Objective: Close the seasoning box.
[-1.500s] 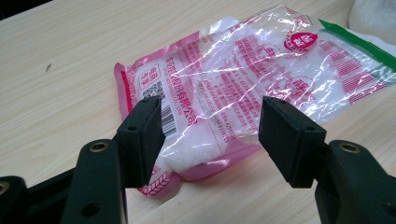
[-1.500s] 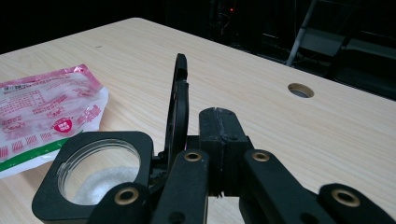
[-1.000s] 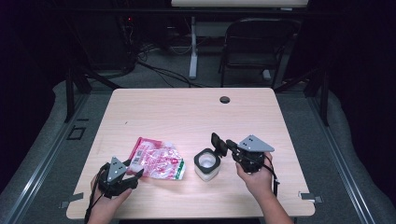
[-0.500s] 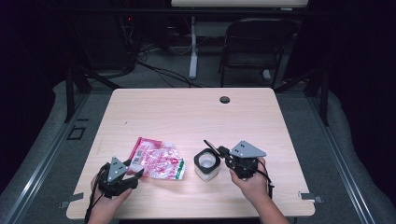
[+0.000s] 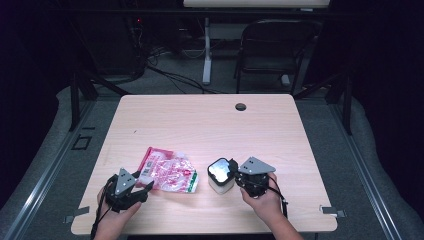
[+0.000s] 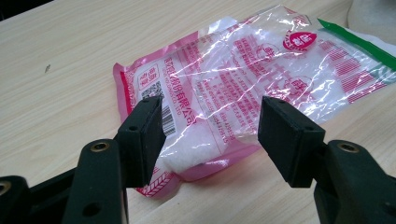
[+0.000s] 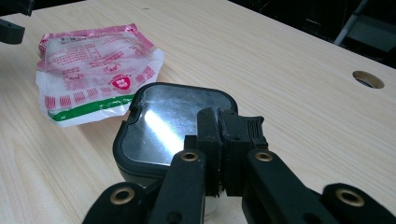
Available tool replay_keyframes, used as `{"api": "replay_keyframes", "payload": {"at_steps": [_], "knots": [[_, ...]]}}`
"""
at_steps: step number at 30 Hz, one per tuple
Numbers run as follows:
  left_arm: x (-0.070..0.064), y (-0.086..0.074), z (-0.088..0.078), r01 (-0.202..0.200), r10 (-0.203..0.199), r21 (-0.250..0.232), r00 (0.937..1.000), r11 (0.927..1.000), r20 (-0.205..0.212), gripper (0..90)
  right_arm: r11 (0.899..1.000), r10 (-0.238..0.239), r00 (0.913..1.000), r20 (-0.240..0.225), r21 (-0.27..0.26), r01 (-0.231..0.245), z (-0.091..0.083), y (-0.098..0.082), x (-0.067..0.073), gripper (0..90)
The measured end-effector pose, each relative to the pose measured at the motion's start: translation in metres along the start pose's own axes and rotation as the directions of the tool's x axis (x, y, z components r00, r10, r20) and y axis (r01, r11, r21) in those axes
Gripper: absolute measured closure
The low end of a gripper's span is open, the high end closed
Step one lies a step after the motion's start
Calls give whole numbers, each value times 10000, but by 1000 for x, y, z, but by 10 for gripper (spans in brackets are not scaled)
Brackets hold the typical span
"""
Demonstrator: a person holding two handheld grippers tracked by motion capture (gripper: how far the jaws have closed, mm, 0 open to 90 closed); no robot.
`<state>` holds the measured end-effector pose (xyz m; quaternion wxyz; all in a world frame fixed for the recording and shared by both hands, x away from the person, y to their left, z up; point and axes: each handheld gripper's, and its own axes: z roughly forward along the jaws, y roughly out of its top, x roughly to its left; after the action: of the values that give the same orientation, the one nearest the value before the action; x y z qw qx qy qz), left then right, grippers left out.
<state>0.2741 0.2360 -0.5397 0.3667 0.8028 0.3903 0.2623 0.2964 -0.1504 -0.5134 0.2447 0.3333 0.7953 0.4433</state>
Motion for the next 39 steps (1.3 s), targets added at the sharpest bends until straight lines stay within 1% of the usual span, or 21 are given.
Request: {"api": "replay_keyframes", "payload": {"at_steps": [12,16,21,26,28,29,30,34,35,36,38,39], "knots": [[0,0,1,34,-34,35,10000,10000,34,405,10000,29,10000,-12,-47,-29,-2,1,0,864],[1,-1,0,39,-39,6,10000,10000,11,405,10000,16,10000,-52,-84,-17,-4,2,0,836],[3,-1,0,87,-87,-20,10000,10000,3,405,10000,27,10000,14,-89,-26,-6,4,-1,806],[3,-1,-1,124,-124,-69,9999,9999,-46,405,9997,75,10000,23,-213,-75,-10,6,-2,734],[4,-1,-1,147,-148,-82,9999,9999,-47,406,9997,77,10000,34,-217,-76,-11,7,-2,727],[4,-1,-2,159,-159,-59,9999,9999,-55,405,9994,174,9998,-46,-298,-175,-14,8,-2,696],[5,-1,-2,172,-172,-62,9998,9998,-63,405,9996,131,9999,-85,-264,-133,-16,8,-2,678],[5,-1,-3,190,-191,-71,9998,9998,-59,405,9987,268,9995,-169,-421,-275,-21,9,-3,588],[6,-1,-3,198,-199,-68,9998,9998,-68,405,9985,285,9995,-150,-457,-291,-22,10,-3,568],[6,-1,-3,198,-199,-68,9998,9998,-68,405,9985,285,9995,-150,-457,-291,-22,10,-3,568],[6,-2,-3,240,-241,-87,9997,9997,-90,406,9981,337,9994,-104,-516,-342,-26,10,-4,529],[7,-2,-3,330,-331,-114,9994,9994,-83,406,9981,318,9995,-62,-525,-321,-28,10,-5,512]]}}
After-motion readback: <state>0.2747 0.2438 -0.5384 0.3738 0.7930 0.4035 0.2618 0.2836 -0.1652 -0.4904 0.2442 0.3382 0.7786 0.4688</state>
